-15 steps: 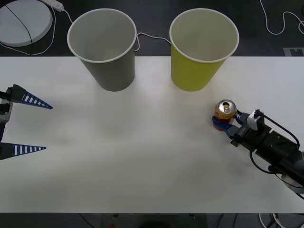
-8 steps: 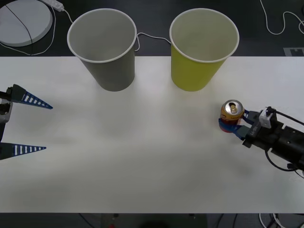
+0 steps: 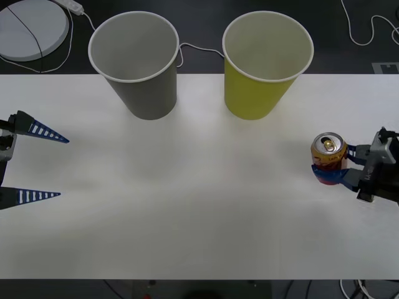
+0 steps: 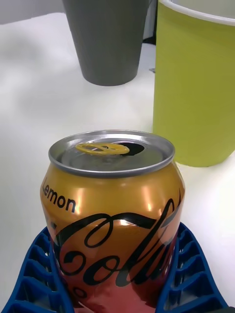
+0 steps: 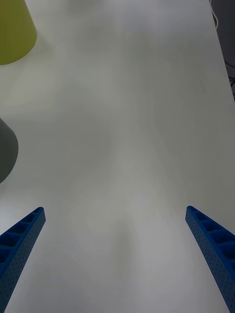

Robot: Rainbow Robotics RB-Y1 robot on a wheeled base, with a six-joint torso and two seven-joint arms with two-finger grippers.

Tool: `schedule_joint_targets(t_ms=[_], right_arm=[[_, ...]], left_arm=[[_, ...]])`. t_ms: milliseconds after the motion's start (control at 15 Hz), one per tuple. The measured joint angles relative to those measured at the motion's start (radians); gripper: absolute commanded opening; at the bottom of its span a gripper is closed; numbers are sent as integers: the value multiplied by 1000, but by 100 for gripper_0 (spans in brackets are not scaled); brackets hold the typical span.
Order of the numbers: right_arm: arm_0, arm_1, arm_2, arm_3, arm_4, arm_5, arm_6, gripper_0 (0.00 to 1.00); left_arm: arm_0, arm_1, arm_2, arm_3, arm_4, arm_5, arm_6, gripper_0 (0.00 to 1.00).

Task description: Put the can into the green bin and the plastic bottle into the gray bin

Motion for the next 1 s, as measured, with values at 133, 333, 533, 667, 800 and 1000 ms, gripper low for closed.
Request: schedule_joint_targets(t_ms=[133,333,533,667,800,1000], right_arm=[[2,-10,-53,-99,61,-88,-142,0],[-6,-65,-102,-234,104,-180,-355,0],[-53,-151,-122,-292,106,-248,-531,0],[-106,-205,-128,-301,106,-303,-622,0],[-172,-262,-126,-301,106,-321,-719,0],[-275,-384,-74,-302,104,-322,-865,0]], left_arm=[[0,0,0,0,0,0,0,100],[0,0,0,0,0,0,0,100],[0,0,0,0,0,0,0,100],[0,0,0,0,0,0,0,100],[0,0,0,0,0,0,0,100],[0,0,0,0,0,0,0,100]])
